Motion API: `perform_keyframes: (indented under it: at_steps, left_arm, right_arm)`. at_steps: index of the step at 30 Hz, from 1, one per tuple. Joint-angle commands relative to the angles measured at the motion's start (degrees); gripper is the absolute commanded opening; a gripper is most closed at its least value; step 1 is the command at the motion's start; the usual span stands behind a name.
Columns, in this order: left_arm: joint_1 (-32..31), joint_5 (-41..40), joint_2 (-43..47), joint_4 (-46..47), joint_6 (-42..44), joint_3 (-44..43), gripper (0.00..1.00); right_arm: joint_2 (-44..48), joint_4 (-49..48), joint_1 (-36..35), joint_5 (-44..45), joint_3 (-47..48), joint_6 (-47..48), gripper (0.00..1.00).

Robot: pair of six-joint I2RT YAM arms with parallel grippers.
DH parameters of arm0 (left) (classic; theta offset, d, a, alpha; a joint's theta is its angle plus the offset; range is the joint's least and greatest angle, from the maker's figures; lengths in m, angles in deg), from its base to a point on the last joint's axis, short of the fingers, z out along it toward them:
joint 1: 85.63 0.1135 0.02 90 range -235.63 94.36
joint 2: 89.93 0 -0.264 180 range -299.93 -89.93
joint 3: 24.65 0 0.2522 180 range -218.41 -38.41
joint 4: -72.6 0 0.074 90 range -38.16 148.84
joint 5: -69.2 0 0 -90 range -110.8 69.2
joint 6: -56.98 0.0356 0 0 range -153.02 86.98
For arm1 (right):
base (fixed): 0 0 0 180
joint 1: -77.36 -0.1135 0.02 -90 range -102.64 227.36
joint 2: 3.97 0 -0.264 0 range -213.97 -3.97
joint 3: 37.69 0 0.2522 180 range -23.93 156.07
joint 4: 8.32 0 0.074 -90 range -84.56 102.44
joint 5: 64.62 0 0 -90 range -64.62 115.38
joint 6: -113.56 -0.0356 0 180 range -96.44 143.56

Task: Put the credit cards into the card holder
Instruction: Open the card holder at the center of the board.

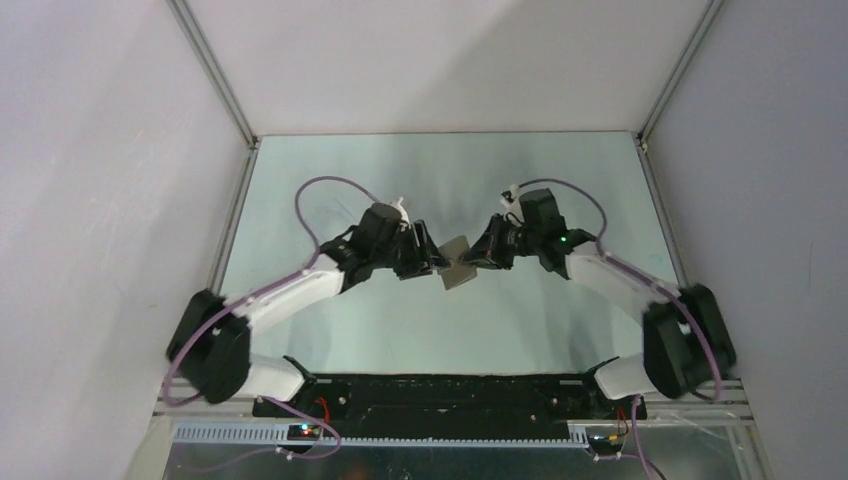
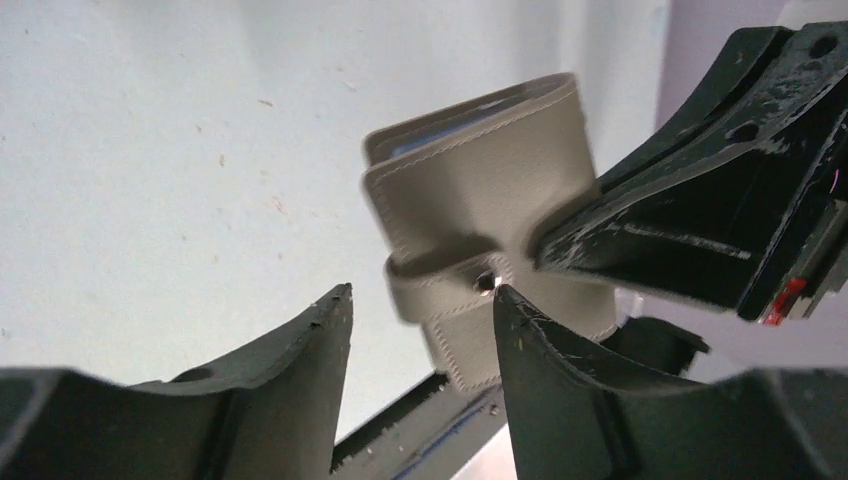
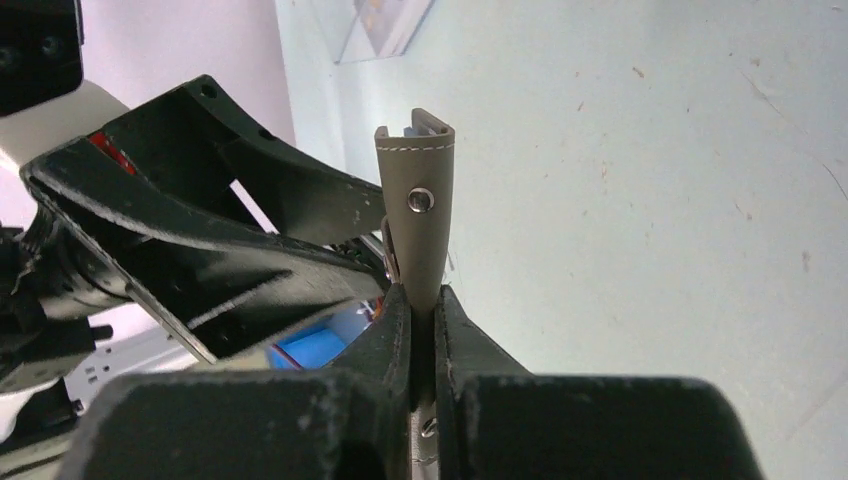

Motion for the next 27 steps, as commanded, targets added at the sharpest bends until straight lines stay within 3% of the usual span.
perform_keyframes:
  at_steps: [1, 5, 12, 20, 27]
  left_arm:
    - [-1.91, -4.25, 11.9, 0.16, -1.43, 3.73, 0.61]
    - [-4.77, -8.09, 20.16, -5.4, -1.14, 4.32, 0.67]
    - [-12.79, -18.1, 24.23, -14.91, -1.85, -0.51, 0.72]
    - [-23.37, -25.88, 14.24, -21.96, -3.23, -10.41, 0.74]
    - [-26.65, -28.27, 5.8, -24.11, -4.06, -15.92, 0.75]
  right_arm:
    - [14.65, 13.32, -2.09, 7.83, 0.37, 7.12, 0.0]
    - [24.38, 22.62, -6.05, 17.52, 0.37, 10.11, 0.0]
    - [31.61, 31.4, -13.98, 30.94, 0.41, 8.89, 0.0]
    - [31.79, 31.74, -18.43, 33.78, 0.39, 5.46, 0.0]
    - [32.65, 30.98, -18.59, 32.85, 0.41, 4.21, 0.0]
